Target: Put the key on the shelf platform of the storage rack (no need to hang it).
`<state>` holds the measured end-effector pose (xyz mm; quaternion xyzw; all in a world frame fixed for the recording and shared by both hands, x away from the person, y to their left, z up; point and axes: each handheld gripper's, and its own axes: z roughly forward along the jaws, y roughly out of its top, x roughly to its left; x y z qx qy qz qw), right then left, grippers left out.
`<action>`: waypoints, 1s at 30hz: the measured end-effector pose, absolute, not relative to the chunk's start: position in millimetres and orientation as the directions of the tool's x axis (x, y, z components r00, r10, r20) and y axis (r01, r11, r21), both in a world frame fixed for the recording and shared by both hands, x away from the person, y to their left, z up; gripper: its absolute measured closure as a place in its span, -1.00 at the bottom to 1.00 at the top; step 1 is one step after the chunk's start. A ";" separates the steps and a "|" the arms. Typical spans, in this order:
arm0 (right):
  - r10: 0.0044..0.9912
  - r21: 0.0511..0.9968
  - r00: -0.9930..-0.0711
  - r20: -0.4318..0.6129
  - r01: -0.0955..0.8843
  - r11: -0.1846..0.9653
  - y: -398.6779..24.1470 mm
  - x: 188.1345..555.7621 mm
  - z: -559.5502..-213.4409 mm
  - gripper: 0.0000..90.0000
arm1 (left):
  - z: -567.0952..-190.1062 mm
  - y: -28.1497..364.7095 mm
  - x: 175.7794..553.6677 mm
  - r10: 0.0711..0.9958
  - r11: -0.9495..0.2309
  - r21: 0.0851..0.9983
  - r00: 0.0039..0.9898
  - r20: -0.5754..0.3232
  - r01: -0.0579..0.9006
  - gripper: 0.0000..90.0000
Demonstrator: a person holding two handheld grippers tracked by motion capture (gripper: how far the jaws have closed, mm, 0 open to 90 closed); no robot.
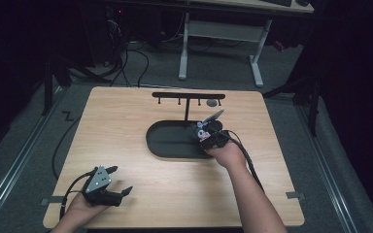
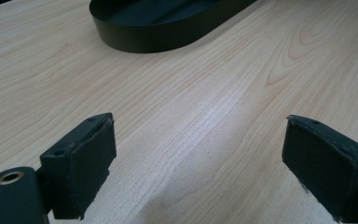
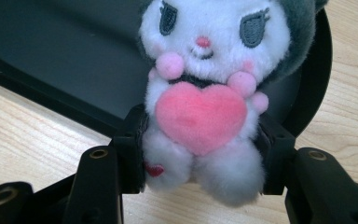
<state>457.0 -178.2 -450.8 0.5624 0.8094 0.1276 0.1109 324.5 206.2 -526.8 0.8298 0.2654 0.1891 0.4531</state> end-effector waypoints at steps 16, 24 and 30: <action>0.939 0.343 -0.342 -0.039 0.878 0.334 -180.2 462.7 -455.7 0.06 | -526.8 208.3 323.5 0.634 -0.432 0.856 0.771 0.064 0.283 -0.76; 0.940 0.327 -0.338 -0.041 0.885 0.332 -176.9 469.0 -465.9 0.03 | -526.9 208.8 323.3 0.627 -0.433 0.857 0.776 0.064 0.280 -0.76; 0.938 0.325 -0.345 -0.030 0.884 0.335 -171.0 473.5 -474.4 -0.07 | -526.8 209.2 323.1 0.623 -0.434 0.857 0.780 0.064 0.277 -0.76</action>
